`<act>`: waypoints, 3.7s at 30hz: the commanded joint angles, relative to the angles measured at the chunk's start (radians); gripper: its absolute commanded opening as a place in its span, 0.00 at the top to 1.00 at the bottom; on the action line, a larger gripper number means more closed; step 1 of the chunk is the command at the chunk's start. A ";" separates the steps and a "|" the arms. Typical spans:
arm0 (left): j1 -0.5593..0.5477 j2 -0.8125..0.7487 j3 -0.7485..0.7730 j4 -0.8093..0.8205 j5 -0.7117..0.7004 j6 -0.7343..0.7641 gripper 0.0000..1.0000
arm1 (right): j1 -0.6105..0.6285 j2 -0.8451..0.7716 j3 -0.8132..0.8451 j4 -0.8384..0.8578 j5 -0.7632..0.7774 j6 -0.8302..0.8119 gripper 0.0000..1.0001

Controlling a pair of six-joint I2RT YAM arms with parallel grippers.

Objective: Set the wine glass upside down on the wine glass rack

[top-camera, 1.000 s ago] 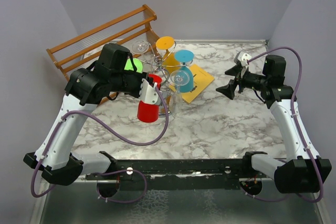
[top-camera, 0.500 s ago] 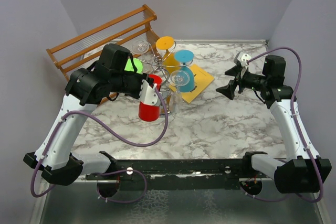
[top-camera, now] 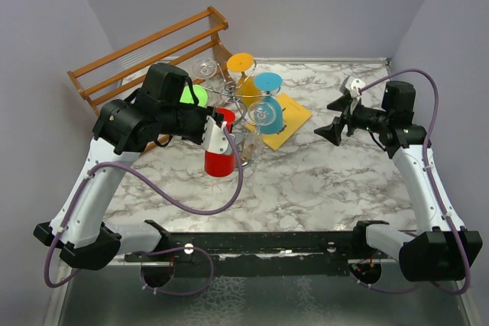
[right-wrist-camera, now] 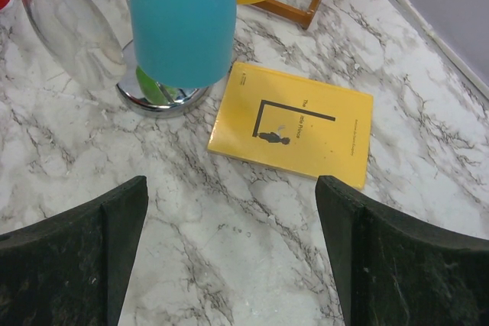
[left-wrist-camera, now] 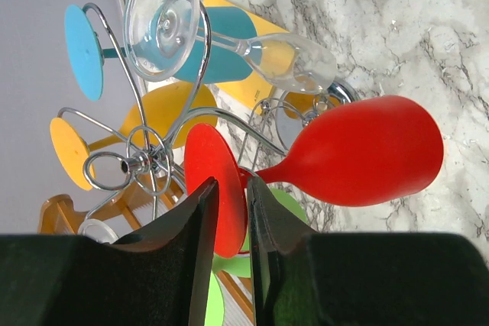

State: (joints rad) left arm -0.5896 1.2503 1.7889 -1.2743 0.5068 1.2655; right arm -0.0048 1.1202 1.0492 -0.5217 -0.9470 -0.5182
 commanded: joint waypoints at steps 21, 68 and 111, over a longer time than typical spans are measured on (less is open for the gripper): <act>-0.004 -0.008 0.010 -0.024 0.093 -0.037 0.62 | 0.002 -0.010 -0.012 0.009 0.019 -0.011 0.09; -0.004 -0.041 -0.057 0.002 0.220 -0.097 0.01 | 0.001 -0.007 -0.009 0.002 0.025 -0.017 0.09; 0.479 -0.545 -0.634 0.949 -0.808 -1.196 0.01 | 0.002 -0.023 0.251 0.080 0.709 0.326 0.00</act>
State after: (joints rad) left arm -0.1402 0.7288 1.1980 -0.3939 -0.3058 0.1635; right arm -0.0048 1.1629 1.3205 -0.4946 -0.2619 -0.2077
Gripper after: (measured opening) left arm 0.989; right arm 0.994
